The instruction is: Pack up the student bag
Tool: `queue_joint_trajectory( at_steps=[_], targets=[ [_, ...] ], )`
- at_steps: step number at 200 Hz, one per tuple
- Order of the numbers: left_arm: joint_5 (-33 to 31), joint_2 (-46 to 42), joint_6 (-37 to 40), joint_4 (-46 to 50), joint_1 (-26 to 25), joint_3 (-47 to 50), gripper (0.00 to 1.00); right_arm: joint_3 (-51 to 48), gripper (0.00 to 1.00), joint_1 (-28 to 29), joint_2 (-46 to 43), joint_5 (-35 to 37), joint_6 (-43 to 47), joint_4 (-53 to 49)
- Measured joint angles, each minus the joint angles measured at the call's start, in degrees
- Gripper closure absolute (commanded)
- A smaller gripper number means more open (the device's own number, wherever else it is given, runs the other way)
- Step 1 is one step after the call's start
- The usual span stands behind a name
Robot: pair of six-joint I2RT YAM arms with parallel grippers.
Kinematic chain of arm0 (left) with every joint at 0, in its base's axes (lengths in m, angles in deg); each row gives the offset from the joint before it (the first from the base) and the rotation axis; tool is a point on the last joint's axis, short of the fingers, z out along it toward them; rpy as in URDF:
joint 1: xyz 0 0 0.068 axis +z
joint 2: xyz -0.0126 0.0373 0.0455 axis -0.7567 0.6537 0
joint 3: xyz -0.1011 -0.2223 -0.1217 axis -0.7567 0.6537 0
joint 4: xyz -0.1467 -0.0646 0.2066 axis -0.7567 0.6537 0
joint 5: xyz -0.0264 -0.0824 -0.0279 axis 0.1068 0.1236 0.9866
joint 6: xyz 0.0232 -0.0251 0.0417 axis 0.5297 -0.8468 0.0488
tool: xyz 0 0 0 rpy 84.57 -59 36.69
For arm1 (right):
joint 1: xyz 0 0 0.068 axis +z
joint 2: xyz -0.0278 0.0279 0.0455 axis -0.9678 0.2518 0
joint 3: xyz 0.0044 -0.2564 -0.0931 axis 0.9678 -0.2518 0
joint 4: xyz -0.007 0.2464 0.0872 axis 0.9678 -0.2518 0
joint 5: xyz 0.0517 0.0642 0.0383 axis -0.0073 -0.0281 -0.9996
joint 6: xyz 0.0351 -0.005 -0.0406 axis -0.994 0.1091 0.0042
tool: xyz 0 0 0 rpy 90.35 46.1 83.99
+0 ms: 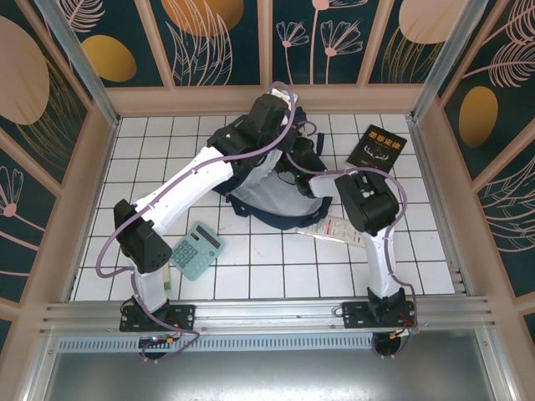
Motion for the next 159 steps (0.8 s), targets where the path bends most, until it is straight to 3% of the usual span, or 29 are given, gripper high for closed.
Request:
queue_joint_trajectory(
  at_steps=[67, 116, 159],
  targets=[
    [-3.3, -1.57, -0.02, -4.31, -0.04, 5.46, 1.0, -10.56, 0.08, 0.0, -13.57, 1.86, 8.9, -10.34],
    [-3.63, -3.06, -0.31, -8.68, -0.02, 10.27, 1.0, -20.37, 0.07, -0.48, -28.65, 5.29, 15.63, -18.56],
    [-2.99, -4.87, -1.14, -13.92, 0.42, 15.37, 1.0, -23.56, 0.03, -7.17, -41.53, 9.6, 22.58, -27.85]
  ],
)
